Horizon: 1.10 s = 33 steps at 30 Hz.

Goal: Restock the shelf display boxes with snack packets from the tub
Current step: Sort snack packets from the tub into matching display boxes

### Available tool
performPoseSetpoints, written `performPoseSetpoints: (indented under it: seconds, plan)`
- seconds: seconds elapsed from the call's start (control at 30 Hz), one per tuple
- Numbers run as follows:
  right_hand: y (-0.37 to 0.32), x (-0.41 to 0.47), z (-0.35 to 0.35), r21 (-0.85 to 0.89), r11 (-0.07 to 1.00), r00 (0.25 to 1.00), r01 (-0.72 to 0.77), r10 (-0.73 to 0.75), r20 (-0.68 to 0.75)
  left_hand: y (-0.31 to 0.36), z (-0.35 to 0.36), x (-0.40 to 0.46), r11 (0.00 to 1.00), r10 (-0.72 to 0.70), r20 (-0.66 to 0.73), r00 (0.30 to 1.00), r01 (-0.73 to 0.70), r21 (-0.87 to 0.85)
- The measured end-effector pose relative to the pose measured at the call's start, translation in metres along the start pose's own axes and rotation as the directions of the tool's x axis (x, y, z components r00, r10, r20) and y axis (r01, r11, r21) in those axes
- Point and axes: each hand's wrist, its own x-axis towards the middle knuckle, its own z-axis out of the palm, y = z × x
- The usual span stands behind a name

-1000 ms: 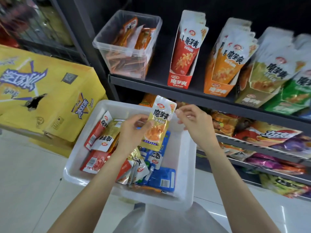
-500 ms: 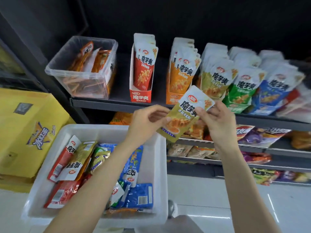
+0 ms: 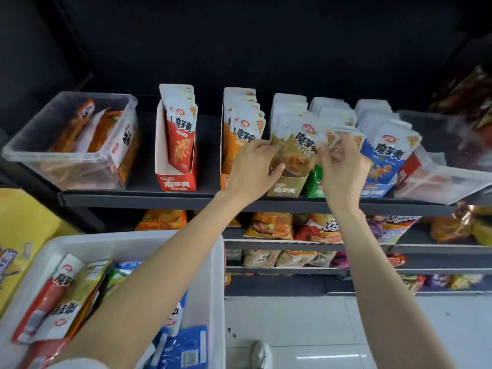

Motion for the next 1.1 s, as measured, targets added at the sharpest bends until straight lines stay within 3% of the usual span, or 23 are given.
performPoseSetpoints:
  seconds: [0.07, 0.17, 0.3, 0.43, 0.5, 0.57, 0.67, 0.77, 0.87, 0.93, 1.03, 1.1]
  plan:
    - [0.004, 0.004, 0.009, -0.156, 0.988, 0.998, 0.021, -0.011, 0.064, -0.002, 0.004, -0.005, 0.992, 0.036, 0.027, 0.999, -0.039, 0.119]
    - [0.008, 0.002, 0.017, -0.235, 0.971, 0.994, -0.042, 0.064, 0.086, -0.002, 0.005, -0.007, 0.991, 0.036, 0.039, 0.999, -0.041, 0.126]
    - [0.005, -0.006, 0.015, -0.159, 0.979, 0.991, -0.126, 0.131, 0.023, 0.001, -0.002, -0.010, 0.998, -0.059, 0.062, 0.996, 0.060, -0.012]
    - [-0.020, -0.043, -0.005, 0.055, 0.995, 0.995, -0.078, 0.080, -0.050, 0.005, -0.023, -0.045, 0.972, -0.089, -0.185, 0.979, 0.045, -0.231]
    - [-0.042, -0.076, -0.012, 0.139, 0.986, 0.995, -0.088, 0.081, 0.053, 0.001, -0.037, -0.077, 0.952, -0.138, -0.284, 0.949, 0.048, -0.303]
    - [-0.060, -0.109, -0.008, 0.184, 0.978, 0.957, -0.098, 0.042, 0.287, -0.007, -0.054, -0.117, 0.936, -0.221, -0.326, 0.919, 0.106, -0.336]
    - [-0.076, -0.155, 0.016, 0.189, 0.982, 0.769, -0.025, -0.102, 0.631, -0.035, -0.080, -0.185, 0.930, -0.327, -0.270, 0.906, 0.257, -0.264]
    - [-0.091, -0.191, 0.054, 0.193, 0.978, 0.573, 0.083, -0.206, 0.793, -0.073, -0.102, -0.252, 0.918, -0.396, -0.106, 0.912, 0.397, -0.010]
    - [-0.103, -0.220, 0.096, 0.168, 0.980, 0.404, 0.109, -0.198, 0.893, -0.101, -0.113, -0.312, 0.842, -0.489, 0.055, 0.871, 0.455, 0.289]
    - [-0.112, -0.238, 0.119, 0.122, 0.979, 0.290, 0.164, -0.166, 0.942, -0.110, -0.115, -0.341, 0.787, -0.560, 0.122, 0.819, 0.481, 0.385]
    - [-0.130, -0.264, 0.139, 0.016, 0.941, 0.109, 0.339, -0.056, 0.992, -0.120, -0.113, -0.357, 0.771, -0.609, 0.216, 0.763, 0.507, 0.386]
    - [-0.138, -0.280, 0.144, -0.013, 0.921, 0.043, 0.390, -0.004, 0.999, -0.124, -0.114, -0.357, 0.800, -0.586, 0.269, 0.765, 0.493, 0.342]
